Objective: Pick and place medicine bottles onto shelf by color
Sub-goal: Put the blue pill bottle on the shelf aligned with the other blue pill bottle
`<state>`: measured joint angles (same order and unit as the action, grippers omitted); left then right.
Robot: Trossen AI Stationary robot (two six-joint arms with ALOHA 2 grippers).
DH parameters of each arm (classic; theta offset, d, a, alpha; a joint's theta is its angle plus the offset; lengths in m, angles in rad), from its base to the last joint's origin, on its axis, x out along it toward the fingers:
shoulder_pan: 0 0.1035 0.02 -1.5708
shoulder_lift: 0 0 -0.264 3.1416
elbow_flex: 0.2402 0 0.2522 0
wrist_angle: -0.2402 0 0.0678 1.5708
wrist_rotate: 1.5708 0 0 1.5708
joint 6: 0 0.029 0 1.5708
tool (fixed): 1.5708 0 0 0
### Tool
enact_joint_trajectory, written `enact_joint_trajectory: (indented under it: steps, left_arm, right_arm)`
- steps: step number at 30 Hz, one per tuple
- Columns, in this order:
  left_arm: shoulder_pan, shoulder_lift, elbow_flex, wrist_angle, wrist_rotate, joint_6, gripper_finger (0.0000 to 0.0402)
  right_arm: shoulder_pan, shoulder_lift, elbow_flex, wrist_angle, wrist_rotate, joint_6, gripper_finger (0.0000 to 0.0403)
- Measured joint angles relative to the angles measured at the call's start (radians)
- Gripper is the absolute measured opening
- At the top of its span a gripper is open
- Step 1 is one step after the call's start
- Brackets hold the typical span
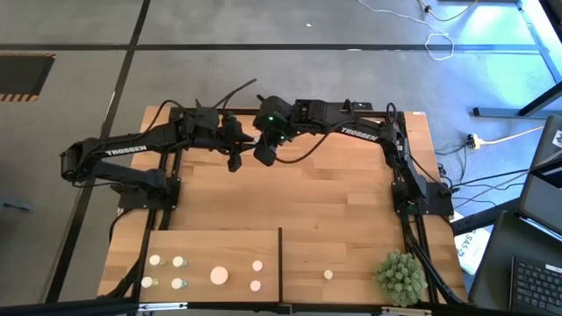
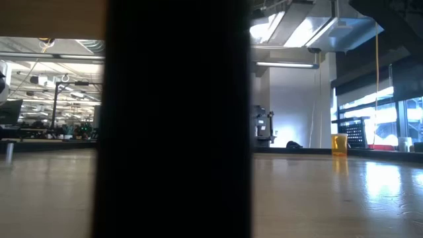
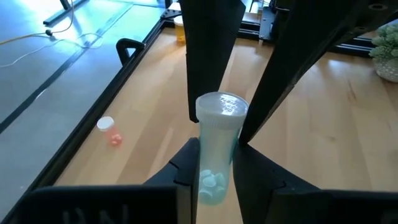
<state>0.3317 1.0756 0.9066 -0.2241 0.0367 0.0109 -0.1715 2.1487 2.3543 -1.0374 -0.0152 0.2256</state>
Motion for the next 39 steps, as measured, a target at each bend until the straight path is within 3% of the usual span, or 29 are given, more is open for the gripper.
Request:
enact_joint_trajectory:
  steps: [8, 16, 24, 33, 39]
  left_arm:
    - [-0.001, 0.0, 0.0, 0.0, 0.001, -0.001, 0.0061]
    - [0.0, 0.0, 0.0, 0.0, -0.001, 0.0, 0.006]
    - [0.0, -0.005, 0.0, -0.052, -0.004, -0.002, 0.006]
    - [0.0, -0.091, 0.0, -0.118, -0.029, -0.036, 0.006]
    - [-0.001, -0.21, 0.001, -0.21, -0.028, -0.084, 0.006]
  right_arm:
    - [-0.018, 0.0, 0.0, 0.003, -0.091, 0.006, 0.0147]
    - [-0.018, 0.0, 0.0, 0.006, -0.093, -0.023, 0.0179]
    - [-0.035, -0.031, -0.001, 0.002, -0.094, -0.05, 0.0183]
    - [-0.035, -0.108, -0.001, -0.009, -0.092, -0.082, 0.0183]
    - [-0.035, -0.128, 0.0, -0.03, -0.084, -0.107, 0.0183]
